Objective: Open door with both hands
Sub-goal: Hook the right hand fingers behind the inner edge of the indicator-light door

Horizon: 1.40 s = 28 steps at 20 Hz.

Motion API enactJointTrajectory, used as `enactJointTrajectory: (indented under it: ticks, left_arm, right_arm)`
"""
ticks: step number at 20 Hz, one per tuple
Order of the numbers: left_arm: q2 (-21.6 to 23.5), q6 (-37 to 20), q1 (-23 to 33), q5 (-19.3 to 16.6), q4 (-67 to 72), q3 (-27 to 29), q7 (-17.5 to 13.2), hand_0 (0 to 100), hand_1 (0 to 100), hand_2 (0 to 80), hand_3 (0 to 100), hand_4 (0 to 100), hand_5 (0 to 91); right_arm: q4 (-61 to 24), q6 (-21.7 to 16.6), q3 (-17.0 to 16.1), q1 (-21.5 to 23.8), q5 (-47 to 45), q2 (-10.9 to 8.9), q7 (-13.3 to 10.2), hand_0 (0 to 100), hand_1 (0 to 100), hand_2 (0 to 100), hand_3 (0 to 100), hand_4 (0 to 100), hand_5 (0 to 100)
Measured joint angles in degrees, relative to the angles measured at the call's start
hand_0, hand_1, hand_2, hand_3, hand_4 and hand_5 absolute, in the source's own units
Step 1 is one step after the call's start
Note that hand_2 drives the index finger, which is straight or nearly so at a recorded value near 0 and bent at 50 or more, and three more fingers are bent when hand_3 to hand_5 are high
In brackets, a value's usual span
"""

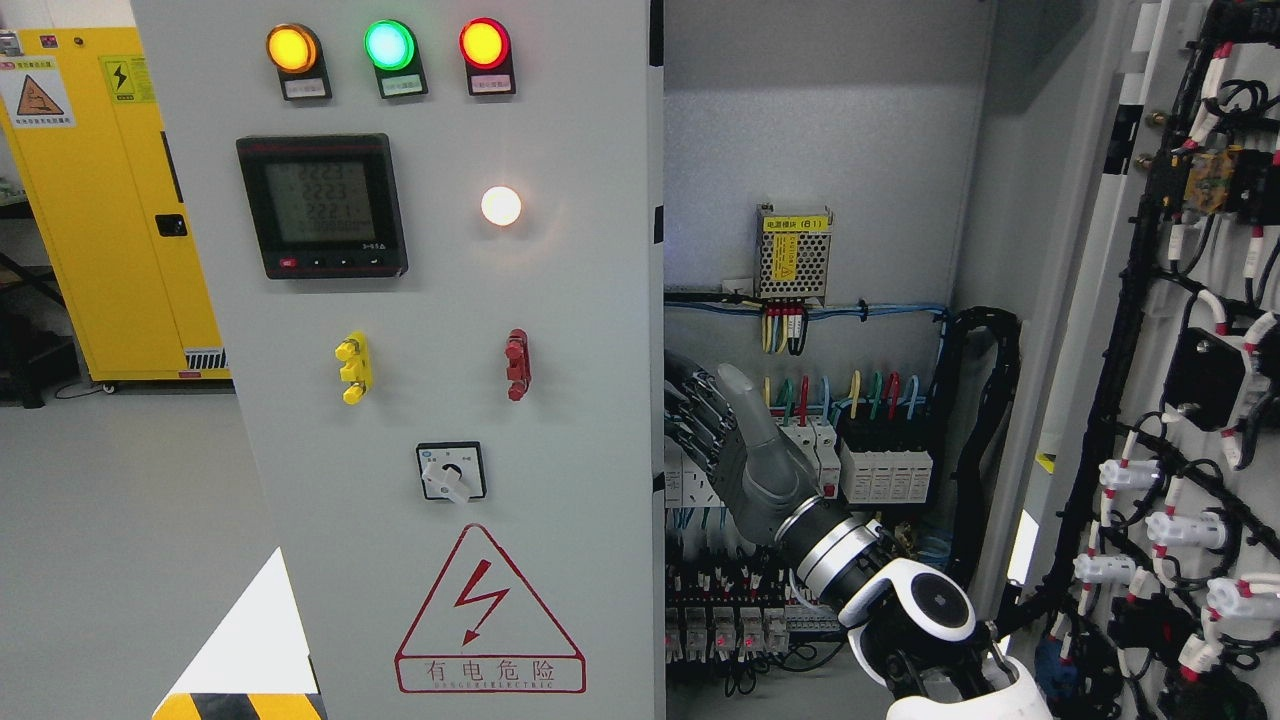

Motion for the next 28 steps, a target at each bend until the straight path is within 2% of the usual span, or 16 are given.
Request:
enactJointTrajectory:
  ticks: [6, 11, 28]
  left_arm:
    - [0.0, 0.0, 0.0, 0.0, 0.0, 0.0, -0.1, 36, 16, 0.0, 0, 0, 0.0]
    - [0.0, 0.0, 0.0, 0.0, 0.0, 0.0, -0.1, 36, 16, 0.0, 0, 0, 0.0]
    - [-0.1, -0.1, 0.0, 0.0, -0.1, 0.0, -0.1, 36, 16, 0.0, 0, 0, 0.0]
  right_arm:
    - [0.2, 0.7, -0.1, -0.3, -1.2, 0.0, 0.2, 22, 6, 0, 0, 0, 0]
    - [0.3, 1.4, -0.1, -0.3, -1.6, 0.0, 2.3, 22, 6, 0, 0, 0, 0]
    - [1.6, 2.2, -1.1, -1.6, -1.8, 0.0, 6.1, 22, 6, 0, 0, 0, 0]
